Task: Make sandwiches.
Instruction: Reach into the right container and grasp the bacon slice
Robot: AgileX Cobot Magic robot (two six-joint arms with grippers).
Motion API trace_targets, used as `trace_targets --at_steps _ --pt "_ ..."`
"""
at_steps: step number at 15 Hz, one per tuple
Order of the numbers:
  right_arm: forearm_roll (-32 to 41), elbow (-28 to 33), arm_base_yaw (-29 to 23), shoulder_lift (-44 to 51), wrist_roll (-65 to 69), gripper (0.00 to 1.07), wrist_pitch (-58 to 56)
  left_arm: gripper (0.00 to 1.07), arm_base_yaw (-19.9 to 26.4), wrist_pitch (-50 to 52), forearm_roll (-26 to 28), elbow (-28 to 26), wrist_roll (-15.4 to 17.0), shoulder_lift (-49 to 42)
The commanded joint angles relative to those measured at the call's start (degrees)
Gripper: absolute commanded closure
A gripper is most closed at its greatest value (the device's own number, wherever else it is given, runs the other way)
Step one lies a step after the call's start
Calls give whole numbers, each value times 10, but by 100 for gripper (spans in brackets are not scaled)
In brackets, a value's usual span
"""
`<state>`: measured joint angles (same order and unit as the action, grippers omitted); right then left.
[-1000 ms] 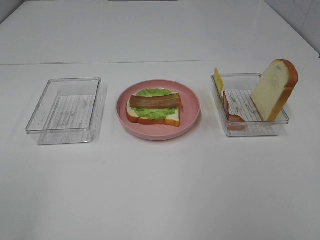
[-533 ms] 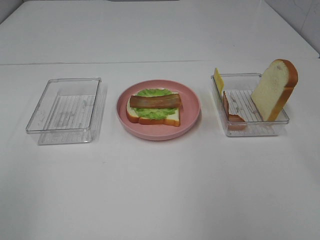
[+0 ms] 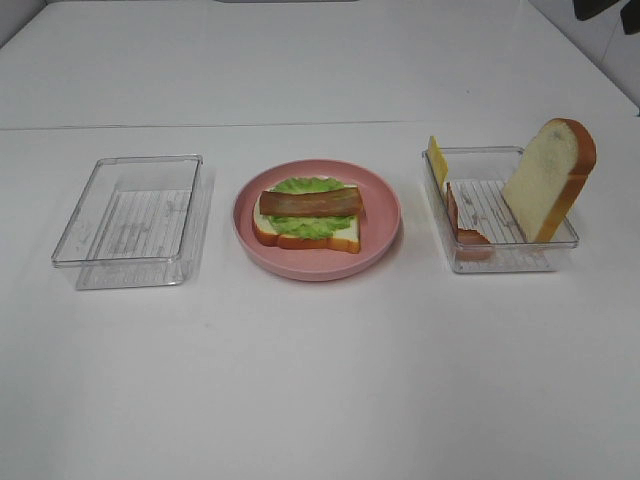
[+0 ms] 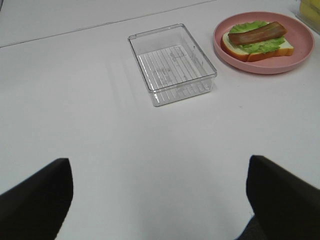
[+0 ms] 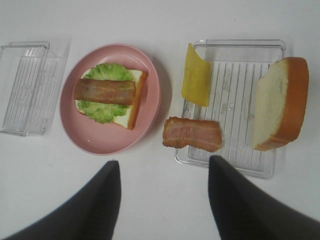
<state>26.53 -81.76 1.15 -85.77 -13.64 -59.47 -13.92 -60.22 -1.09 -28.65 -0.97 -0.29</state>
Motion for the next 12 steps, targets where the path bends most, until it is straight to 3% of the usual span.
trace_targets --at_steps 1,2,5,12 --pt "-17 -19 -33 -53 -9 57 -10 17 -1 3 -3 1 4 -13" --pt "-64 -27 -89 -103 11 57 -10 17 -1 3 -3 1 4 -13" --pt "-107 -27 -139 -165 84 57 -9 17 -1 3 -3 1 6 -13" --pt "-116 -87 -152 -299 116 57 -5 17 -1 3 -9 1 15 -13"
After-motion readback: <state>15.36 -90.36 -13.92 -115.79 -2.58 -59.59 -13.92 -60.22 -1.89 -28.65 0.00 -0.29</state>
